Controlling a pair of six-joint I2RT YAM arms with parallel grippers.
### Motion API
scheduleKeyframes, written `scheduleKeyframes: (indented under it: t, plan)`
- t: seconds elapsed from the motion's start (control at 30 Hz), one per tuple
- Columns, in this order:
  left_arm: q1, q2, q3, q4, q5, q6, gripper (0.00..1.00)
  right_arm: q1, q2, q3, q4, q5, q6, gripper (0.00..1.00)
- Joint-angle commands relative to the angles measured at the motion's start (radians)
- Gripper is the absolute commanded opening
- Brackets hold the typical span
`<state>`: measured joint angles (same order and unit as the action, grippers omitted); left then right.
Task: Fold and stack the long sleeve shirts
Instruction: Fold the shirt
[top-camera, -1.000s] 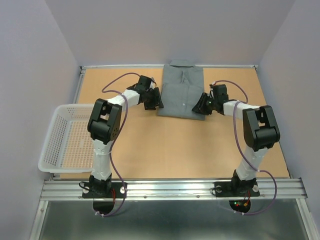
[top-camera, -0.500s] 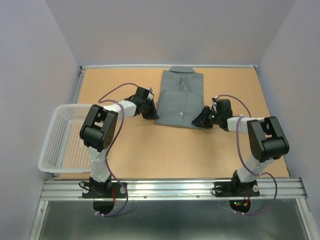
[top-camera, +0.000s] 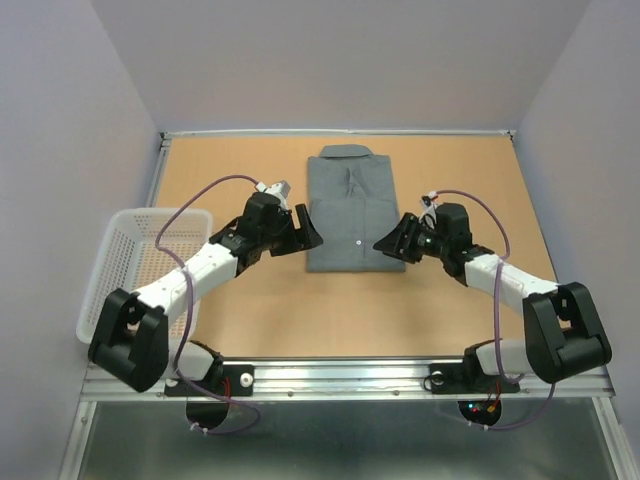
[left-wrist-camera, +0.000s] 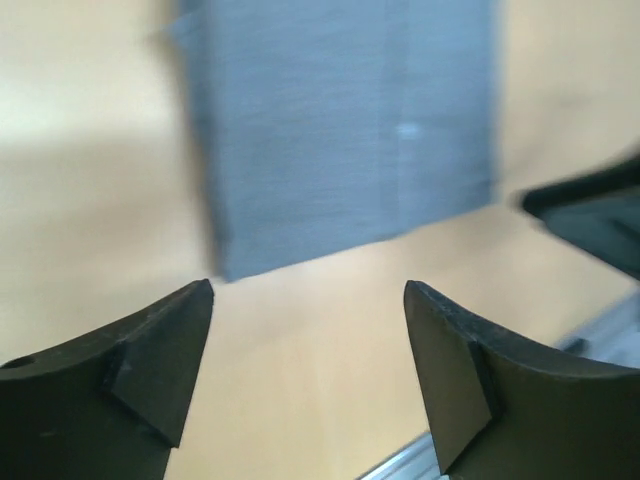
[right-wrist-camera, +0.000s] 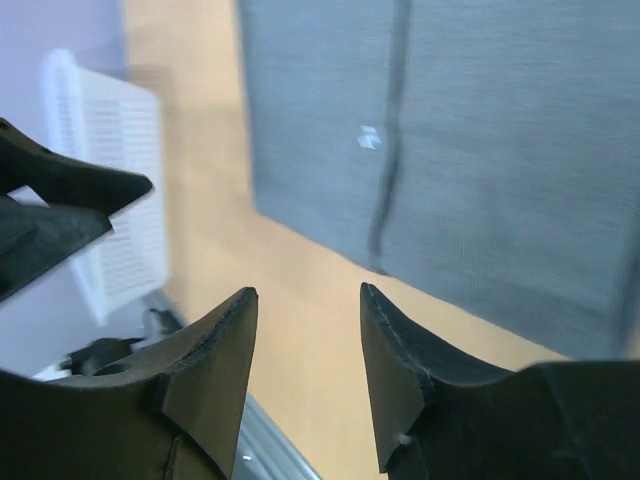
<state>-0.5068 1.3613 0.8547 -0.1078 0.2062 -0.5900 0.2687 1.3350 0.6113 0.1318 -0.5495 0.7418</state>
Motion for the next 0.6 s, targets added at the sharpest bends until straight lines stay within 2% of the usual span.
scheduleKeyframes:
  t: [0.0, 0.07, 0.13, 0.17, 0.27, 0.37, 0.57]
  plan:
    - [-0.111, -0.083, -0.088, 0.318, 0.114, -0.129, 0.77, 0.038, 0.006, -0.094, 0.369, -0.061, 0.183, 0.52]
    - [-0.140, -0.038, -0.112, 0.419, 0.146, -0.163, 0.65, 0.046, 0.050, -0.126, 0.460, -0.055, 0.229, 0.52]
    - [-0.174, 0.011, -0.111, 0.511, 0.153, -0.171, 0.61, 0.049, 0.079, -0.145, 0.535, -0.044, 0.235, 0.52]
    - [-0.182, 0.069, -0.097, 0.532, 0.154, -0.175, 0.54, 0.050, 0.114, -0.160, 0.563, -0.044, 0.243, 0.52]
    - [-0.202, 0.165, -0.079, 0.629, 0.174, -0.189, 0.45, 0.055, 0.159, -0.159, 0.627, -0.058, 0.238, 0.52]
    - [-0.213, 0.238, -0.057, 0.688, 0.167, -0.192, 0.39, 0.058, 0.193, -0.154, 0.657, -0.053, 0.229, 0.51]
    - [-0.216, 0.332, -0.078, 0.764, 0.180, -0.225, 0.33, 0.058, 0.285, -0.179, 0.752, -0.061, 0.254, 0.51]
